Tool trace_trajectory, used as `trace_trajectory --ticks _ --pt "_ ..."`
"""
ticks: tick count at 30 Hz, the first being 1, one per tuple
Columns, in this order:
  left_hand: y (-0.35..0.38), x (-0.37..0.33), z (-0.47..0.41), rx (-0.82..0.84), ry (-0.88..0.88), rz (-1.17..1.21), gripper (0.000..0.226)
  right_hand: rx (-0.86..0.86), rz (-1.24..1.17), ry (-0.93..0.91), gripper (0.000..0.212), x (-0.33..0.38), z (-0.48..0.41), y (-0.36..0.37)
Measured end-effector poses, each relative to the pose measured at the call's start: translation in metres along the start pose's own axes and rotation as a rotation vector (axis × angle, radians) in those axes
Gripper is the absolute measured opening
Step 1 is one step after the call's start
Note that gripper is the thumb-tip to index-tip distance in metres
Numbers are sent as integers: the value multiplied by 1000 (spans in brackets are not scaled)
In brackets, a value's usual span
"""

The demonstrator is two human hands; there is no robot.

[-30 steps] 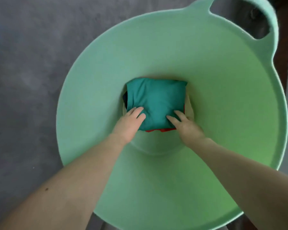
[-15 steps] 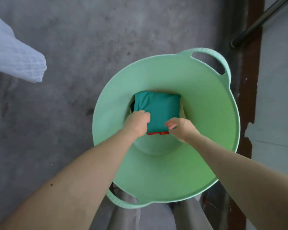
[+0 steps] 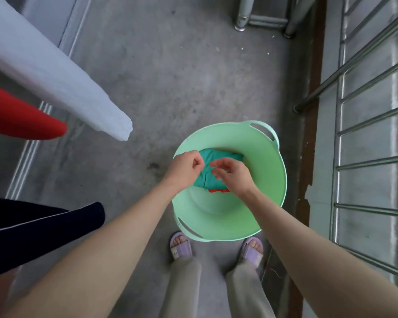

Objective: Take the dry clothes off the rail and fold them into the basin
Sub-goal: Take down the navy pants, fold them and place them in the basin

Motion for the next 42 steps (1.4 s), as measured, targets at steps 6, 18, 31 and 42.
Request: trace_trajectory --ticks 6,18,31,42 --pt "-96 -18 61 -124 -20 32 14 11 23 -112 22 85 49 2" --pt "-264 -61 215 -477 11 -315 10 295 34 -480 22 260 142 45" --pt "-320 -71 432 -777 -176 -400 8 713 108 -873 19 375 283 124" --pt "-409 -77 530 -1046 -279 -350 9 763 -24 -1103 21 477 375 165"
Point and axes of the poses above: each hand's wrist, its own z-axis away from the middle knuckle, its own y-axis out of the palm, x = y × z, the point moved 2 cm from there along -z, towards the middle knuckle, and after that the axes turned 8 degrees about -z, right-handed, at the moved point
